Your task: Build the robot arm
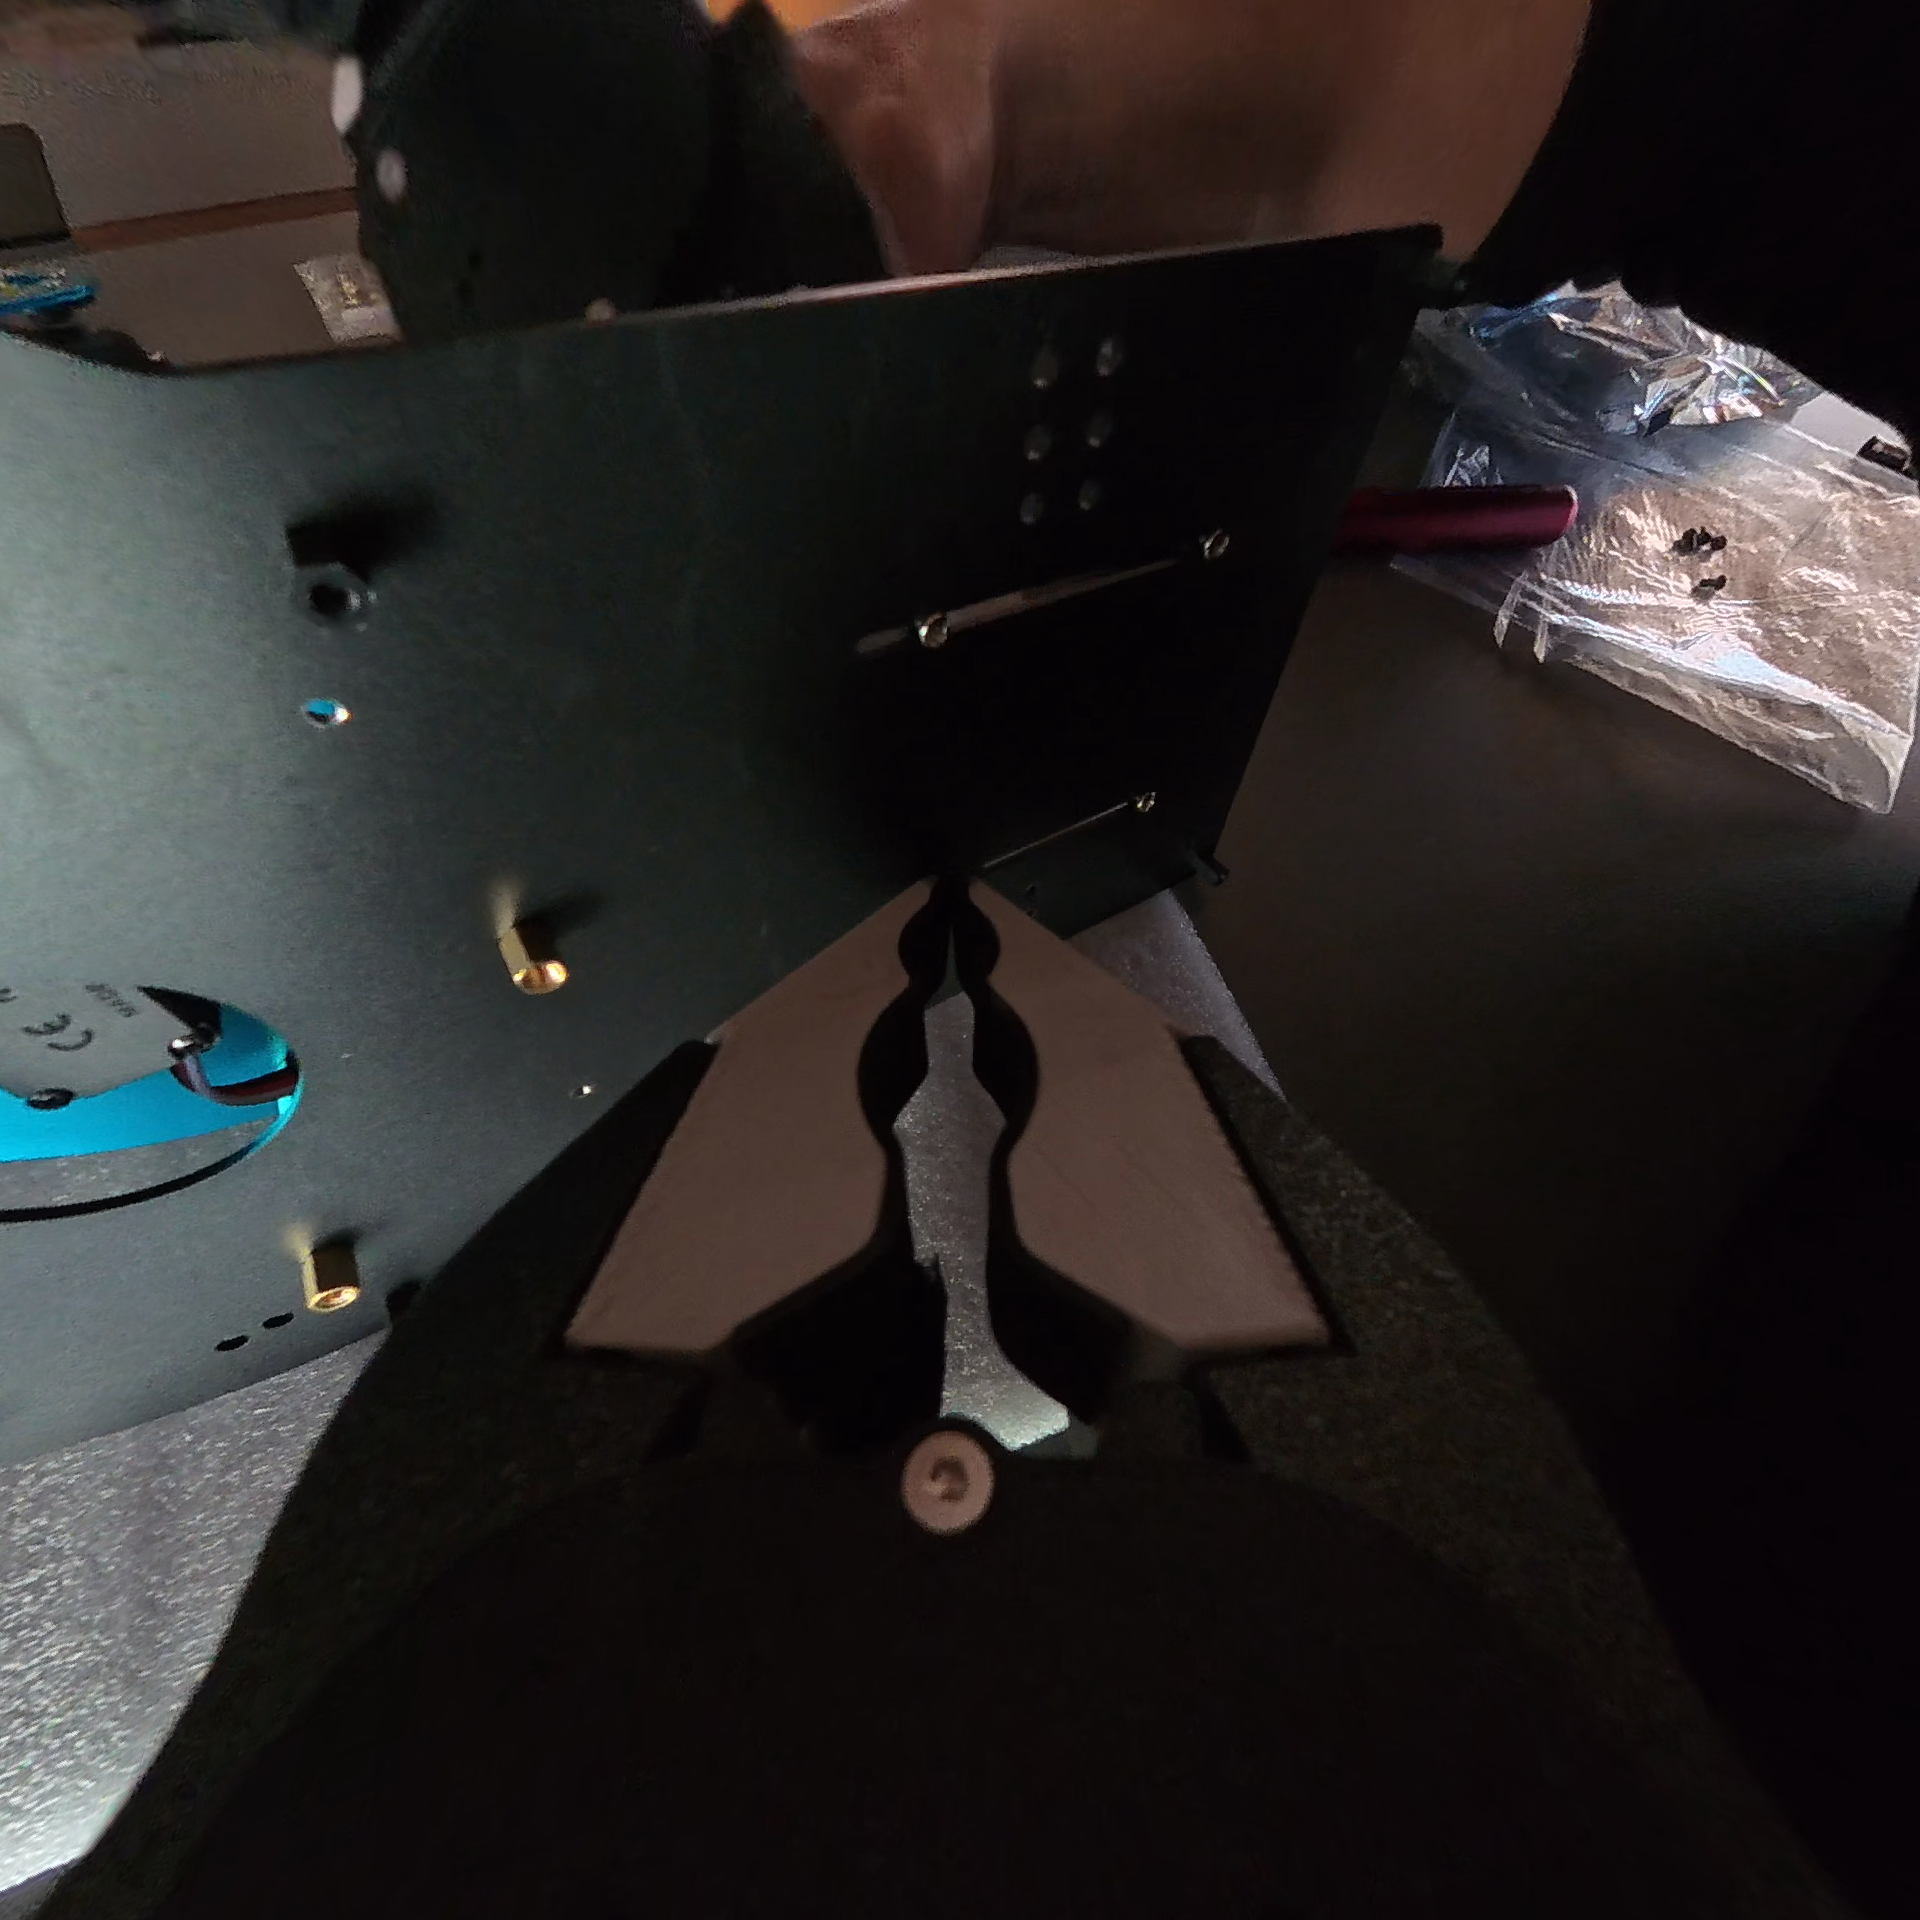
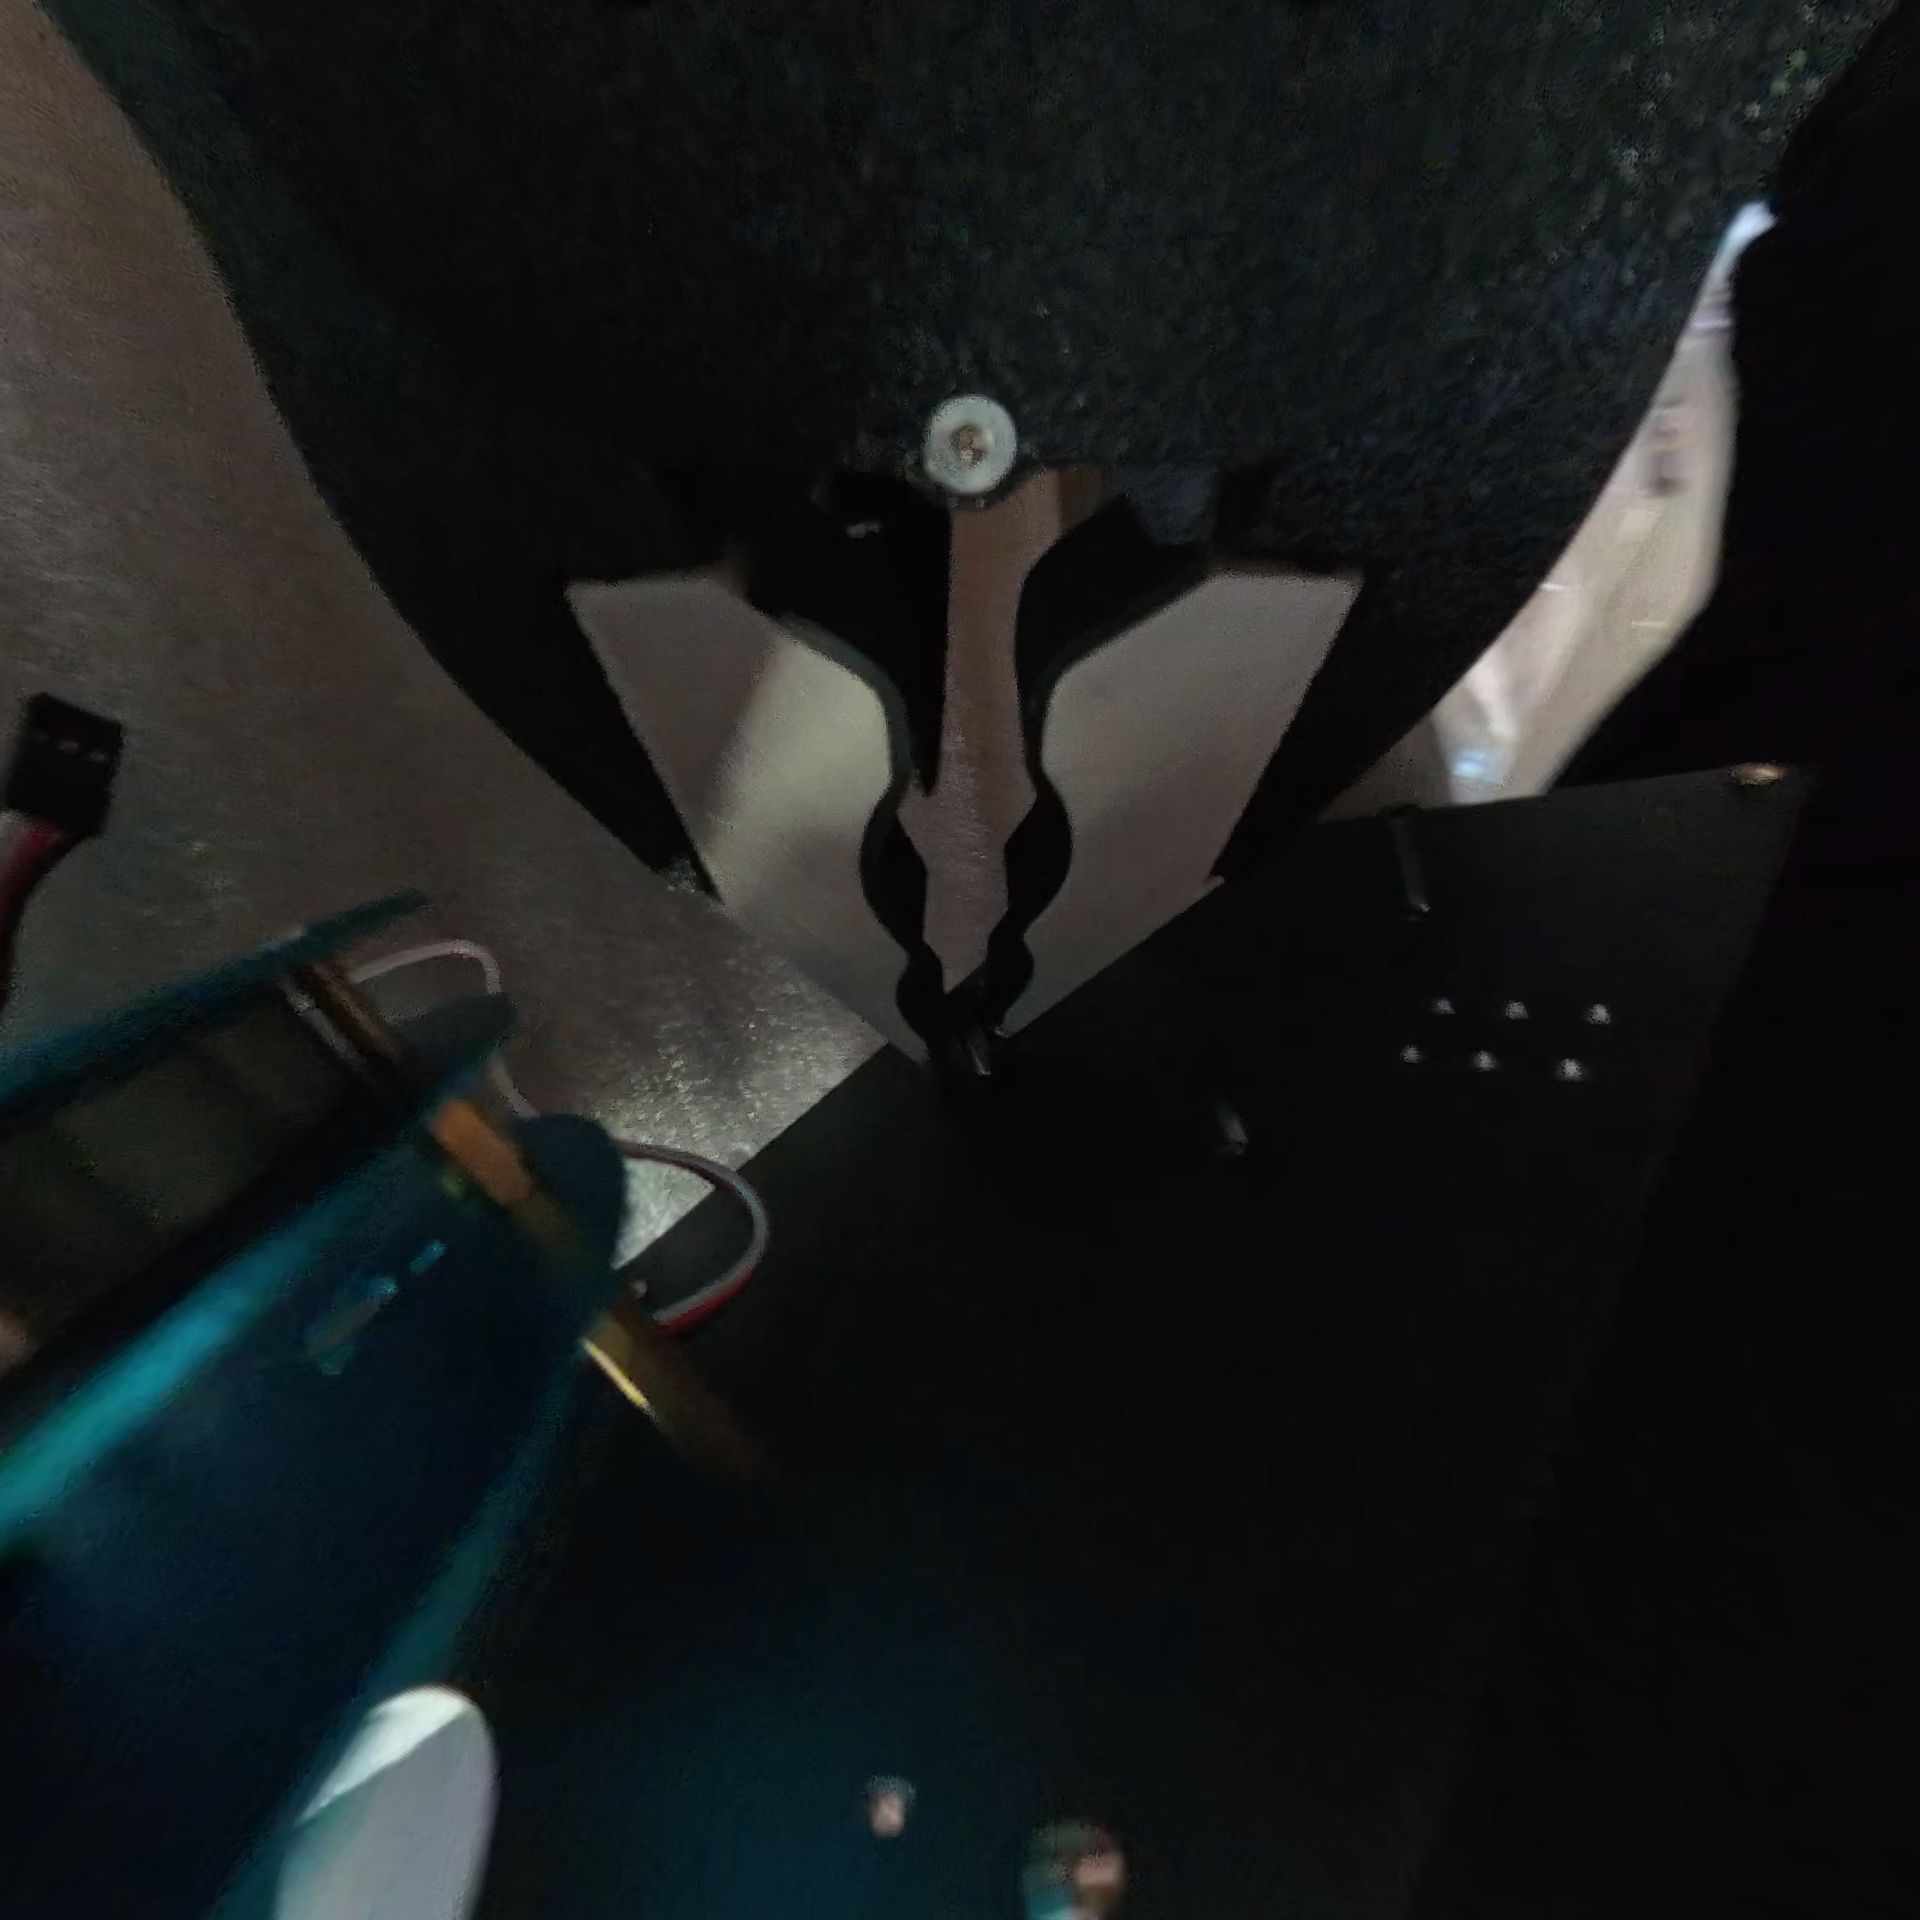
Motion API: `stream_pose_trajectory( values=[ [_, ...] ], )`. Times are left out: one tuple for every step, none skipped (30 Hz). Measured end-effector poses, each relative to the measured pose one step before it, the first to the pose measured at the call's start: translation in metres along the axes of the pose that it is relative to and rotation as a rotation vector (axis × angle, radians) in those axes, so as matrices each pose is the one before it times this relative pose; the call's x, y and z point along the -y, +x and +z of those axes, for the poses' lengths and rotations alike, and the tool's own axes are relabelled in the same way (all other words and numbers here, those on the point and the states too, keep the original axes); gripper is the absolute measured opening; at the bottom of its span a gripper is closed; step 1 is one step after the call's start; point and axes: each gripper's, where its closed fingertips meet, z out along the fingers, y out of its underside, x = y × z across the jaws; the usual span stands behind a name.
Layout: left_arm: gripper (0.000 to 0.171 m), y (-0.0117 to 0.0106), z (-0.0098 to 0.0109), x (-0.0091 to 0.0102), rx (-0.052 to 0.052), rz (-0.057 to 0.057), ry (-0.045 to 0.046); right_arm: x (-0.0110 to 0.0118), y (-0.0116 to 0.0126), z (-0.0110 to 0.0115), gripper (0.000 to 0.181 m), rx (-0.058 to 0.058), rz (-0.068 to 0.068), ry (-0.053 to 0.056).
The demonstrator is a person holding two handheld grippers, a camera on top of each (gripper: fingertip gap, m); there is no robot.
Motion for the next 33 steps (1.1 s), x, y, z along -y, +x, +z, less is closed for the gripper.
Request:
stream_pose_trajectory(
  values=[
    [0.000,0.00024,-0.00014,0.00003,-0.0054,-0.0079,0.00242,-0.00012,0.00122,-0.00032,0.007,-0.0546,-0.0985,-0.0022],
    [0.000,0.00028,-0.00042,0.00003,-0.0071,-0.0124,0.00216,-0.00018,0.00200,-0.00028,0.007,-0.0665,-0.1084,-0.0028],
    [0.000,0.00031,-0.00066,0.00011,-0.0050,-0.0101,0.00238,0.00102,0.00089,-0.00025,0.008,-0.0572,-0.0833,0.0085],
    [0.000,0.00008,-0.00103,0.00030,-0.0010,-0.0045,0.00379,-0.00024,0.00061,-0.00004,0.008,-0.0451,-0.0582,0.0012],
    [0.000,-0.00053,-0.00087,-0.00024,0.0048,-0.0034,0.00129,-0.00068,-0.00007,0.00026,0.008,-0.0281,-0.0353,0.0002],
    [0.000,-0.00038,-0.00031,-0.00103,0.0036,-0.0036,-0.00289,0.00041,0.00002,-0.00017,0.009,-0.0158,-0.0130,0.0058],
    [0.000,-0.00012,0.00040,-0.00151,0.0022,-0.0029,-0.00353,0.00008,0.00129,-0.00023,0.008,-0.0122,-0.0032,0.0046],
    [0.000,-0.00009,0.00089,-0.00140,0.0024,-0.0017,-0.00273,0.00061,0.00013,-0.00004,0.008,0.0008,0.0054,0.0103],
    [0.000,0.00037,0.00097,-0.00042,0.0001,-0.0029,0.00325,0.00043,-0.00073,0.00001,0.008,0.0074,0.0087,0.0126],
    [0.000,0.00089,0.00097,0.00070,-0.0040,-0.0065,0.00810,-0.00023,-0.00009,0.00002,0.008,-0.0002,0.0010,0.0045],
    [0.000,0.00030,0.00060,0.00064,-0.0029,-0.0061,0.00555,-0.00036,-0.00033,-0.00011,0.008,-0.0027,-0.0056,0.0010],
    [0.000,-0.00002,0.00022,0.00018,-0.0036,-0.0044,0.00273,-0.00014,0.00005,-0.00011,0.007,-0.0068,-0.0142,0.0009],
    [0.000,-0.00006,-0.00004,0.00000,-0.0047,-0.0061,0.00178,-0.00010,0.00013,-0.00012,0.007,-0.0051,-0.0145,-0.0010],
    [0.000,0.00007,0.00010,-0.00002,-0.0014,-0.0049,0.00073,-0.00027,-0.00022,0.00017,0.007,0.0048,0.0008,-0.0013],
    [0.000,0.00010,0.00023,0.00000,0.0030,0.0013,-0.00139,-0.00030,-0.00061,0.00000,0.007,0.0220,0.0213,-0.0012],
    [0.000,0.00000,0.00021,-0.00006,0.0061,0.0097,-0.00376,-0.00038,-0.00129,0.00001,0.006,0.0332,0.0342,0.0003],
    [0.000,-0.00007,0.00016,-0.00020,0.0073,0.0159,-0.00439,-0.00011,-0.00074,0.00009,0.006,0.0282,0.0299,0.0038],
    [0.000,-0.00011,0.00007,-0.00030,0.0066,0.0171,-0.00305,-0.00010,-0.00060,0.00010,0.006,0.0292,0.0344,0.0040],
    [0.000,-0.00029,0.00010,-0.00015,0.0044,0.0130,-0.00068,-0.00028,-0.00071,0.00008,0.006,0.0330,0.0461,-0.0007],
    [0.000,-0.00032,0.00008,0.00000,0.0030,0.0081,0.00028,-0.00017,-0.00084,-0.00009,0.005,0.0378,0.0605,-0.0062],
    [0.000,-0.00026,-0.00002,0.00006,0.0014,0.0054,-0.00137,-0.00014,-0.00089,-0.00003,0.005,0.0385,0.0481,-0.0040],
    [0.000,-0.00019,0.00001,-0.00019,0.0012,0.0073,-0.00154,-0.00005,-0.00091,0.00014,0.005,0.0436,0.0530,0.0038],
    [0.000,-0.00026,0.00018,0.00002,0.0022,0.0094,0.00203,-0.00018,-0.00090,-0.00002,0.005,0.0413,0.0522,0.0022],
    [0.000,-0.00025,0.00019,0.00004,0.0017,0.0101,0.00211,-0.00021,-0.00087,-0.00011,0.004,0.0368,0.0438,-0.0005],
    [0.000,-0.00037,0.00021,0.00005,0.0032,0.0152,-0.00133,-0.00019,-0.00088,0.00003,0.004,0.0368,0.0508,-0.0061],
    [0.000,-0.00013,0.00017,0.00002,0.0047,0.0226,-0.00363,-0.00029,-0.00089,-0.00014,0.004,0.0315,0.0459,-0.0074],
    [0.000,0.00006,0.00010,-0.00026,0.0079,0.0274,-0.00544,-0.00051,-0.00089,-0.00004,0.004,0.0316,0.0556,-0.0113],
    [0.000,0.00003,-0.00007,-0.00021,0.0127,0.0309,-0.00531,-0.00008,-0.00050,-0.00001,0.003,0.0157,0.0330,-0.0063],
    [0.000,-0.00001,-0.00005,-0.00024,0.0170,0.0305,-0.00301,-0.00015,-0.00045,-0.00005,0.003,0.0101,0.0404,-0.0052],
    [0.000,0.00003,0.00002,-0.00024,0.0174,0.0280,-0.00044,-0.00004,-0.00007,0.00005,0.003,-0.0011,0.0210,-0.0016],
    [0.000,-0.00006,0.00010,-0.00018,0.0166,0.0263,0.00089,-0.00026,-0.00003,0.00000,0.004,-0.0041,0.0232,0.0045],
    [0.000,-0.00016,0.00009,-0.00023,0.0155,0.0231,-0.00008,0.00007,-0.00011,-0.00010,0.004,0.0041,0.0442,0.0064],
    [0.000,0.00000,0.00004,-0.00021,0.0143,0.0210,-0.00152,0.00001,0.00013,0.00006,0.004,-0.0040,0.0230,0.0066]
  ],
)
